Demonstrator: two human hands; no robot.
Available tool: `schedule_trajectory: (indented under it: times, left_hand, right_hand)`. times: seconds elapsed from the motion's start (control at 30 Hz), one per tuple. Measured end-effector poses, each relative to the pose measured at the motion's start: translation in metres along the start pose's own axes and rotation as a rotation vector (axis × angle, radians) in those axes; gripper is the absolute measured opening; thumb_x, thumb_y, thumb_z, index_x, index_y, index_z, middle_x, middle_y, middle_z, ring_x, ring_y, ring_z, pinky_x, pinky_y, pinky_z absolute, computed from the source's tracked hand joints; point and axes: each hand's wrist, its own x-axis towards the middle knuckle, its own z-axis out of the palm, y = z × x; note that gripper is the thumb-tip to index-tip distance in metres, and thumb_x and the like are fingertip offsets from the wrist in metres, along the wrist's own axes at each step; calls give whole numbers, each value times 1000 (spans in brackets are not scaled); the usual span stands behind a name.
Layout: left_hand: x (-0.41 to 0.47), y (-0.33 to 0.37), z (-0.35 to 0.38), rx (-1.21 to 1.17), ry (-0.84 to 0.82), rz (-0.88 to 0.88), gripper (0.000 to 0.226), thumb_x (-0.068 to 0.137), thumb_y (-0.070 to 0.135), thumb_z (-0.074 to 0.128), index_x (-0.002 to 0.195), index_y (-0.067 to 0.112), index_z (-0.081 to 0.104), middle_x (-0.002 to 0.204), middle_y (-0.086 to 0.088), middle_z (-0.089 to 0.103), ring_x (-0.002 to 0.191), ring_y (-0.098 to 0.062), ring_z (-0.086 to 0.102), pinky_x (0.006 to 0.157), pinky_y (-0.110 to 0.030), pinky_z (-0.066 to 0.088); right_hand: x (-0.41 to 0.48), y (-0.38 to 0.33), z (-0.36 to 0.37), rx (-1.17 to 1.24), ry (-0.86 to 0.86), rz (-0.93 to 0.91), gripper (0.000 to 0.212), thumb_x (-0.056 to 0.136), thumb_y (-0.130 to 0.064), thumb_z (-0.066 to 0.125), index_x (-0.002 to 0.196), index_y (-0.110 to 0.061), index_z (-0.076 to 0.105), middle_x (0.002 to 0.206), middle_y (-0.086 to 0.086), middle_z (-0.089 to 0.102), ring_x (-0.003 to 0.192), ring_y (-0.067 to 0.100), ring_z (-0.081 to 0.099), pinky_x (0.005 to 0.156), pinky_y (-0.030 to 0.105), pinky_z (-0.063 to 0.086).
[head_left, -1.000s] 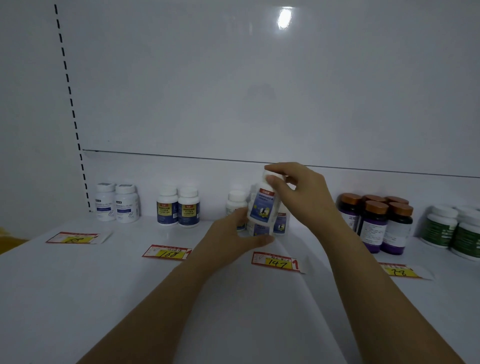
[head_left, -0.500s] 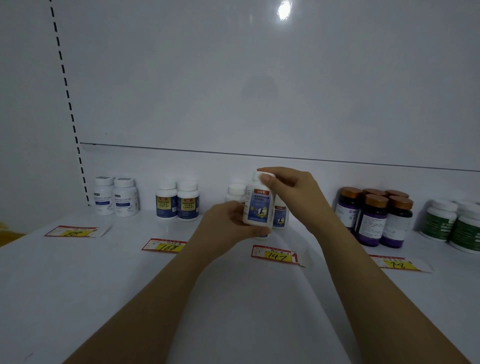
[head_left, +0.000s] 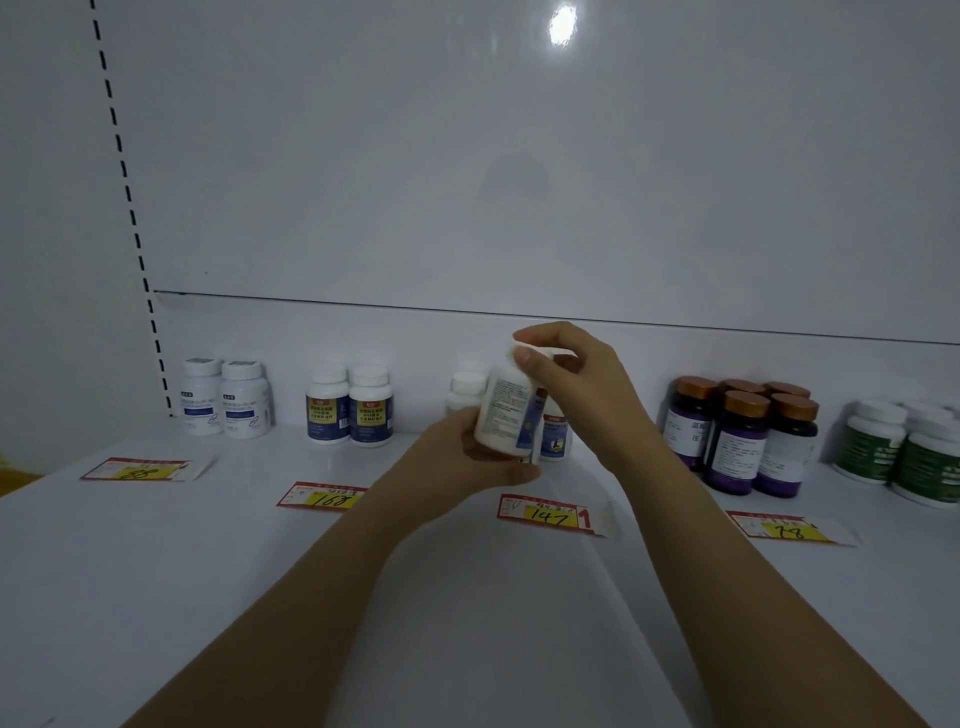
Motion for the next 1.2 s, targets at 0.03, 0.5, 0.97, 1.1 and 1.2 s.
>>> schedule_trajectory:
  times: [0.03,0.5,0.97,1.1,1.2]
  left_hand:
    - [0,0,0,-18,2,-6,39,74,21,77,101,39,56,97,20,67,86,8,63,64,-4,49]
    - [-2,4,-1,109,85,-31,33,75,24,77,95,32,51,92,14,60,82,1,57,61,-6,45]
    - [-2,-2,-4,146,167,15,49,71,25,80,108,28,48,94,19,58,83,4,58,61,-4,46]
    - [-2,3,-3,4,66,-33,32,81,21,71,106,29,52,93,20,62,80,9,59,60,-3,47]
    - [-1,2,-4,33,115,-9,33,78,21,75,95,33,50,89,20,61,77,9,59,58,-3,47]
  right_hand:
    - [-1,0,-1,15,-17,6,15,90,-28,59,104,-28,63,110,-8,64,98,16,63,76,25,55]
    - [-2,-2,1,-3,-56,39,35,93,-30,56,128,-30,58,129,-5,60,113,10,55,92,24,46]
    - [0,-1,0,17,-85,71,31,95,-36,52,125,-39,58,128,-2,59,110,15,58,86,28,54]
    - [1,-3,-2,94,-108,76,33,97,-28,49,128,-36,54,128,-1,58,114,17,57,99,41,49]
    - [0,-3,1,107,-138,87,31,97,-34,47,127,-38,52,129,-5,57,115,16,56,100,41,47]
